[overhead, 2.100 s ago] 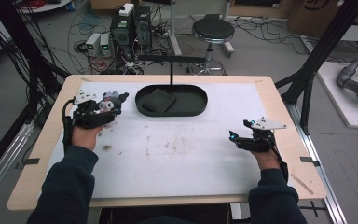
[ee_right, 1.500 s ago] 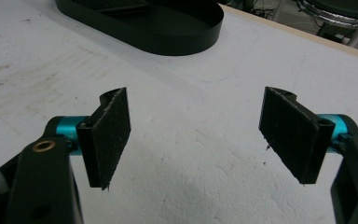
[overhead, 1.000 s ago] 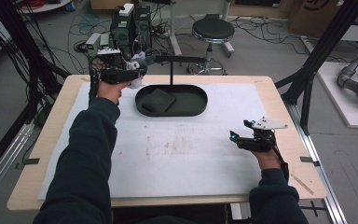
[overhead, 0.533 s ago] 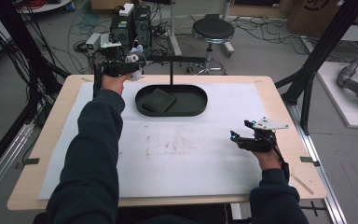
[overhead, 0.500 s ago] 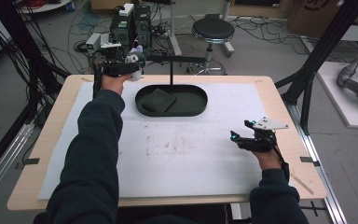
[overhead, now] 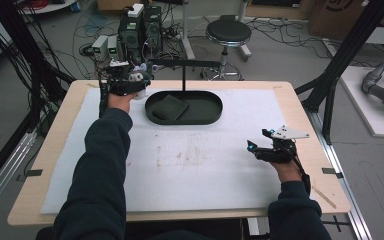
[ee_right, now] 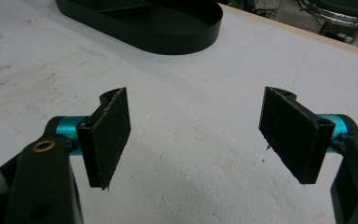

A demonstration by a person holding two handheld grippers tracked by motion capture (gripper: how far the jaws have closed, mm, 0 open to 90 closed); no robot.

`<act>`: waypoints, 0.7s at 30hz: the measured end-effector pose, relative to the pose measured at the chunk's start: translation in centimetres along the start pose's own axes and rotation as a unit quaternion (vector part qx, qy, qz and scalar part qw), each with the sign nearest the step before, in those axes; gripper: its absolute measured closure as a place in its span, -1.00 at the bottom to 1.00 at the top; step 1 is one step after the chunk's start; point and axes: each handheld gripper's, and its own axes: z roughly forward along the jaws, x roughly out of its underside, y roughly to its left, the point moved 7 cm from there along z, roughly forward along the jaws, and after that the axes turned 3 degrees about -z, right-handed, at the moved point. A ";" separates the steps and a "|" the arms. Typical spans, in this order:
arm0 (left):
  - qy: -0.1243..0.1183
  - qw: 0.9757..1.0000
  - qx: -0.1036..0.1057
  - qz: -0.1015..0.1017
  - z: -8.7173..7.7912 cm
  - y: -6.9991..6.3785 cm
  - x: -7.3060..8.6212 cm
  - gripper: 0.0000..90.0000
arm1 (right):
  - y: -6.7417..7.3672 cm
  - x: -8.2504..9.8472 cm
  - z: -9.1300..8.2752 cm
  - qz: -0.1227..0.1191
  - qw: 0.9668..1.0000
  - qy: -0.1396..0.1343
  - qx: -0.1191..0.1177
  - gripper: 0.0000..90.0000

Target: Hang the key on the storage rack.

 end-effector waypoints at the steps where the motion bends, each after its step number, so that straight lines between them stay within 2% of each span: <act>1: 0.004 1.000 -0.001 0.002 0.2 -0.1 0.2 -0.23 | 0.0 0.0 0.0 0.000 1.000 0.000 0.000 -0.44; 5: 0.016 1.000 -0.013 0.020 1.0 -0.2 1.1 -0.25 | 0.0 0.0 0.0 -0.001 1.000 0.000 0.001 -0.44; 11: 0.029 0.999 -0.032 0.025 2.0 0.1 2.4 -0.33 | 0.0 0.0 0.0 -0.002 1.000 -0.001 0.000 -0.44; 14: 0.030 0.998 -0.035 0.031 2.0 0.0 2.6 -0.37 | 0.0 0.0 -0.1 0.000 1.000 -0.001 -0.001 -0.44; 21: 0.013 1.000 -0.022 0.010 0.8 1.0 3.3 -0.49 | -0.1 0.1 0.0 -0.001 1.000 0.000 -0.001 -0.44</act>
